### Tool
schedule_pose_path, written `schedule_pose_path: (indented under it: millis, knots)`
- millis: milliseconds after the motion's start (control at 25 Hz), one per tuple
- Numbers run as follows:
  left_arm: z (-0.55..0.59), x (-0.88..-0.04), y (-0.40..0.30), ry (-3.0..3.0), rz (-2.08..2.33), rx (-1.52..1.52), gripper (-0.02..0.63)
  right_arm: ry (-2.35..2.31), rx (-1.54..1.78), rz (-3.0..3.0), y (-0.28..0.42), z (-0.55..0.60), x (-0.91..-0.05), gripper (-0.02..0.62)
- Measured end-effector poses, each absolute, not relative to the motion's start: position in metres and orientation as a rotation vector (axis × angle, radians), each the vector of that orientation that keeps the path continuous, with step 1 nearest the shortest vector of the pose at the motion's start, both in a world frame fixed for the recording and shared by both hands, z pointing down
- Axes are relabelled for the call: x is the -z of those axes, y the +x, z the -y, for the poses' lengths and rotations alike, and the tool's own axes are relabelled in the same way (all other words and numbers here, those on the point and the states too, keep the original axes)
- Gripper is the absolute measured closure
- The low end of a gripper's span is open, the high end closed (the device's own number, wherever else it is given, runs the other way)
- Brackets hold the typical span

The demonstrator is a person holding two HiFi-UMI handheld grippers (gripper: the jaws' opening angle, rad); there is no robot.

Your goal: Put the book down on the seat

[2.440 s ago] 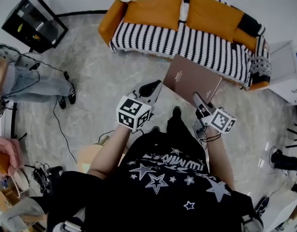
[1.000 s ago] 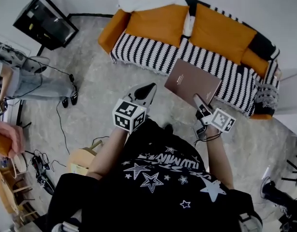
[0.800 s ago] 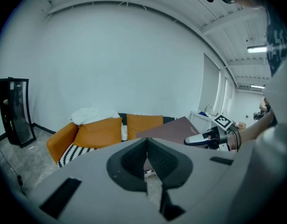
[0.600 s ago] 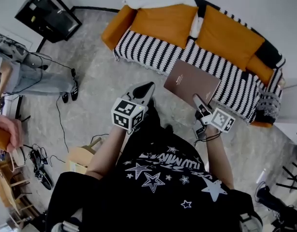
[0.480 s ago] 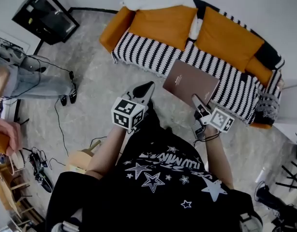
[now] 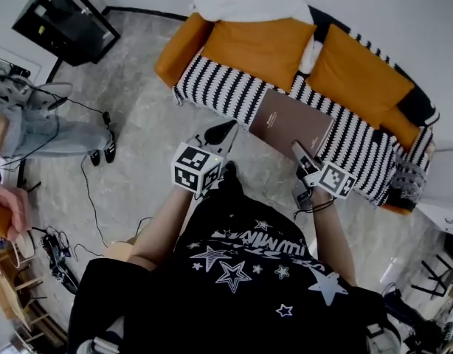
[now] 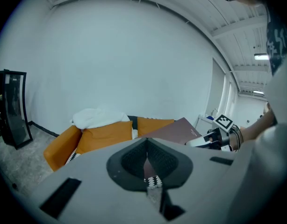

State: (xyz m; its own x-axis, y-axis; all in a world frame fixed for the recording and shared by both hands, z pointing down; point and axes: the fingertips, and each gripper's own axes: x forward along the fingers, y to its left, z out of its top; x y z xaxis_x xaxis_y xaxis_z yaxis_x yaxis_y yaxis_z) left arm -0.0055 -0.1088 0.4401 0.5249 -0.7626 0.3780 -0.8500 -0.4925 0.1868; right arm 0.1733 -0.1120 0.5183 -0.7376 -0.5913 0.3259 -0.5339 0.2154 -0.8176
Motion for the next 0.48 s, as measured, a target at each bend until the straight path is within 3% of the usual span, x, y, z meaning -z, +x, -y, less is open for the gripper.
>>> schedule_pose_path:
  millis: [480]
  knots:
    - [0.173,-0.448,-0.095,2.378,1.375,-0.3,0.598,-1.144,1.588,-2.455,0.092,0.191,-0.521,0.439]
